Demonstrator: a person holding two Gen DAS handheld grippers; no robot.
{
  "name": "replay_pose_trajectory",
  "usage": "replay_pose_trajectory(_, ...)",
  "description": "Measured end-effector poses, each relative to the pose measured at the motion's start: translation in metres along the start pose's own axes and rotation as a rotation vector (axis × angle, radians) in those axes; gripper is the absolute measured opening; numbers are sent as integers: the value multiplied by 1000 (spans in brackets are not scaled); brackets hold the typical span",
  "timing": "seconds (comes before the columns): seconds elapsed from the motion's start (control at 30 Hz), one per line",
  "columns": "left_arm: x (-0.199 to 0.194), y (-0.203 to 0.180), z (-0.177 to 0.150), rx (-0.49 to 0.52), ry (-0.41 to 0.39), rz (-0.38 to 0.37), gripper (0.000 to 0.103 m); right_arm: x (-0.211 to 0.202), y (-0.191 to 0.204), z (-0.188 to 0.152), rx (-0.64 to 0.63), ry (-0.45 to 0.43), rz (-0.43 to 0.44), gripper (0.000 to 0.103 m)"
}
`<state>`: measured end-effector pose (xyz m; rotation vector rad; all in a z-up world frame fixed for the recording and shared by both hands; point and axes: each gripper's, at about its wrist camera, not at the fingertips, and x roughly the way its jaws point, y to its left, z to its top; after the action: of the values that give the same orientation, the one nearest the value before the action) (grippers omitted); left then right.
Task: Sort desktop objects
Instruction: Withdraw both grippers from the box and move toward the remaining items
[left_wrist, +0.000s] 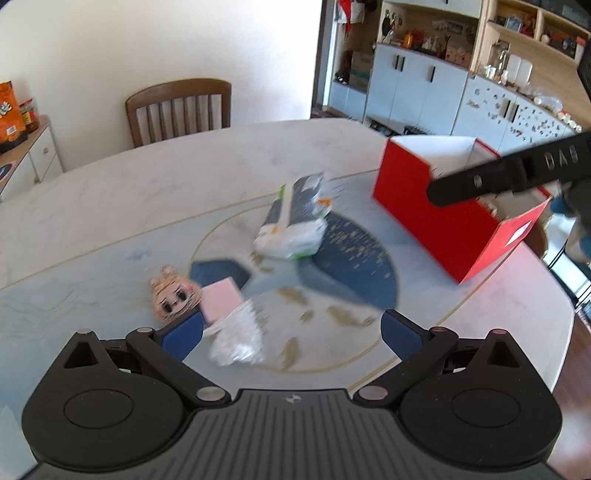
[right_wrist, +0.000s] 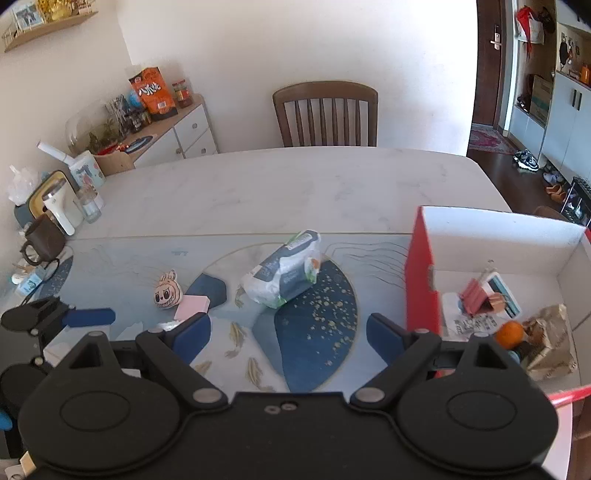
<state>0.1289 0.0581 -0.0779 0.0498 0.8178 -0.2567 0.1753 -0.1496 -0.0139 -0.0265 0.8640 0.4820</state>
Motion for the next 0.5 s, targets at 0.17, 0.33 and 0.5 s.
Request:
replay_pose_trajectory(0.17,10,15,-12,-14,22,23,103,22,10,5,-10,21,-16,91)
replay_pose_trajectory(0.33,24,24,-18,-28,35,48,103,47,18,13,-12,47,-36,91)
replay_pose_trajectory(0.5,39,26,-25,-15,51,64,103,71,23,21,-30,54,-52,91)
